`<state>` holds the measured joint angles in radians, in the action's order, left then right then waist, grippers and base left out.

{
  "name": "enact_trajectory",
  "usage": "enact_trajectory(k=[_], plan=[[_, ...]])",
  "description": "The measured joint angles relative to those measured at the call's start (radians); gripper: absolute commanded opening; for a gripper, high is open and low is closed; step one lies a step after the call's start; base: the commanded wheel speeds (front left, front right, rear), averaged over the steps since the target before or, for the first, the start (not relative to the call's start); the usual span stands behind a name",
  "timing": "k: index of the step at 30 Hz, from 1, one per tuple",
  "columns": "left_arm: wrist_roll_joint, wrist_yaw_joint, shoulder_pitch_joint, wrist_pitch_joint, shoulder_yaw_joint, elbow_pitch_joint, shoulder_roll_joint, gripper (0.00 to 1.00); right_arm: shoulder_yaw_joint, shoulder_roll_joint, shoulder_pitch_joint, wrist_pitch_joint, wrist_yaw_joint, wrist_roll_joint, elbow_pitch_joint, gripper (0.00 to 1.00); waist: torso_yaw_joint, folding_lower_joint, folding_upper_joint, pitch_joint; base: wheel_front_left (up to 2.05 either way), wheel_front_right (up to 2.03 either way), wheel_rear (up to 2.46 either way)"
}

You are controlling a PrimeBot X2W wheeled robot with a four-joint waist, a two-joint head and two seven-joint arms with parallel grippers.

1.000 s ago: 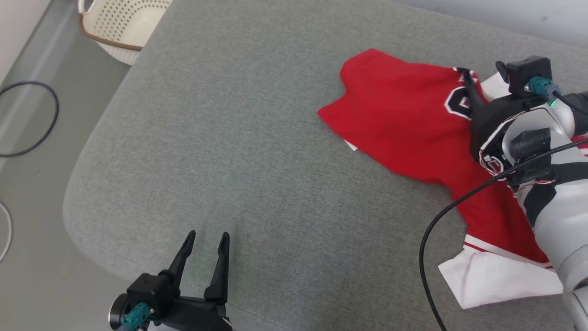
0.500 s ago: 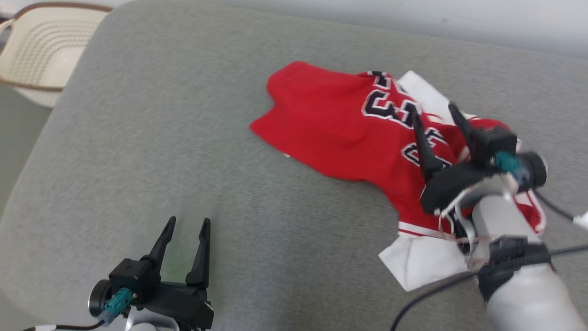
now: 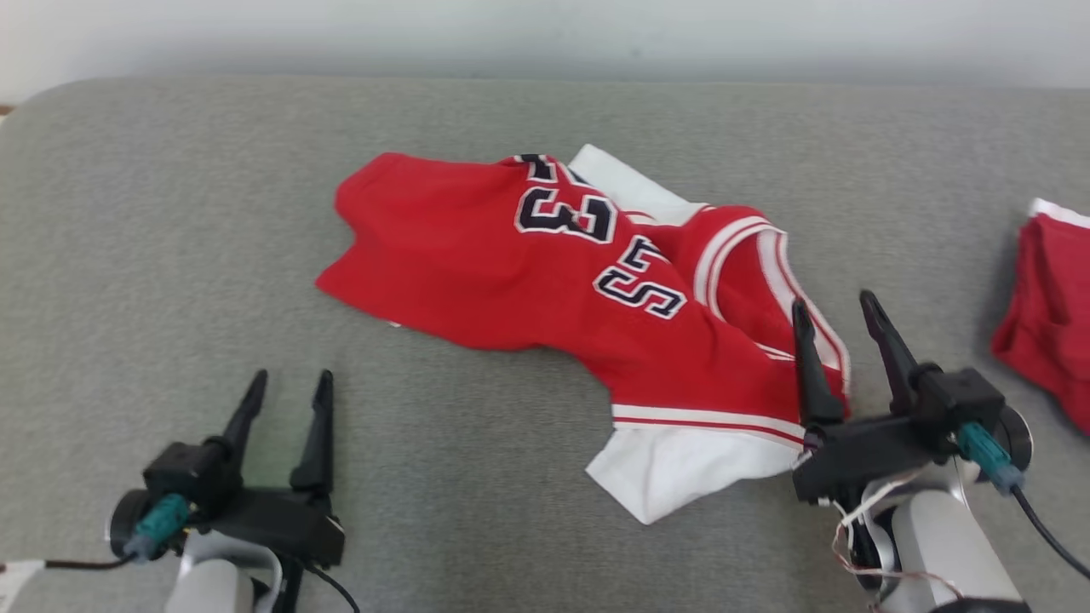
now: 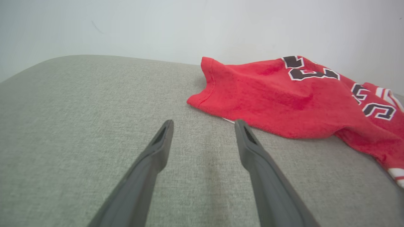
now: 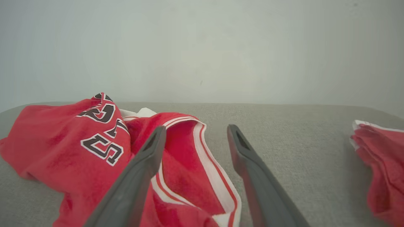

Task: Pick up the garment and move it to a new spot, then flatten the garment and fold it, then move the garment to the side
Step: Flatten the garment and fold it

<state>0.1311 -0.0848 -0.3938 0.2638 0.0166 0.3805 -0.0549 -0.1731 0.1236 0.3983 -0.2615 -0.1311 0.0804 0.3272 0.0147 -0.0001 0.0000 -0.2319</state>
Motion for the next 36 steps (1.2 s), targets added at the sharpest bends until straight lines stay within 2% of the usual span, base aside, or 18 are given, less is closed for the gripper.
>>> enact_trajectory(k=[10,19,24,28,29,30,31,36], plan=[[-0.021,-0.012,-0.116,0.0,-0.099,0.09,-0.044,1.0,0.036,-0.046,-0.125,0.0,0.0,-0.006,-0.119,1.0,-0.115,0.0,-0.0001,-0.023,0.0,0.0,0.0],[-0.016,-0.021,-0.218,0.0,-0.179,0.193,-0.089,1.0,0.01,-0.064,-0.127,0.0,0.0,-0.01,-0.18,1.0,-0.191,0.0002,0.0,-0.082,0.0,0.0,0.0],[-0.006,-0.028,-0.242,0.0,-0.202,0.269,-0.107,1.0,0.012,-0.067,-0.129,0.0,0.0,-0.012,-0.197,1.0,-0.231,0.0001,-0.0001,-0.107,0.0,0.0,0.0],[0.001,-0.037,-0.259,0.0,-0.201,0.279,-0.122,1.0,0.014,-0.068,-0.128,0.0,0.0,-0.012,-0.204,1.0,-0.252,0.0001,-0.0001,-0.125,0.0,0.0,0.0],[0.002,-0.037,-0.263,0.0,-0.198,0.284,-0.125,0.85,0.015,-0.068,-0.127,0.0,0.0,-0.012,-0.205,1.0,-0.255,0.0001,-0.0001,-0.128,0.0,0.0,0.0],[0.004,-0.038,-0.265,0.0,-0.194,0.289,-0.126,0.29,0.016,-0.068,-0.127,0.0,0.0,-0.012,-0.205,1.0,-0.258,0.0,-0.0001,-0.13,0.0,0.0,0.0],[0.006,-0.039,-0.265,0.0,-0.188,0.294,-0.128,0.0,0.016,-0.068,-0.127,0.0,0.0,-0.012,-0.205,1.0,-0.259,0.0,-0.0001,-0.131,0.0,0.0,0.0],[0.008,-0.044,-0.249,0.0,-0.153,0.226,-0.117,0.0,0.026,-0.07,-0.125,0.0,0.0,-0.011,-0.199,1.0,-0.246,0.0002,0.0,-0.117,0.0,0.0,0.0]])
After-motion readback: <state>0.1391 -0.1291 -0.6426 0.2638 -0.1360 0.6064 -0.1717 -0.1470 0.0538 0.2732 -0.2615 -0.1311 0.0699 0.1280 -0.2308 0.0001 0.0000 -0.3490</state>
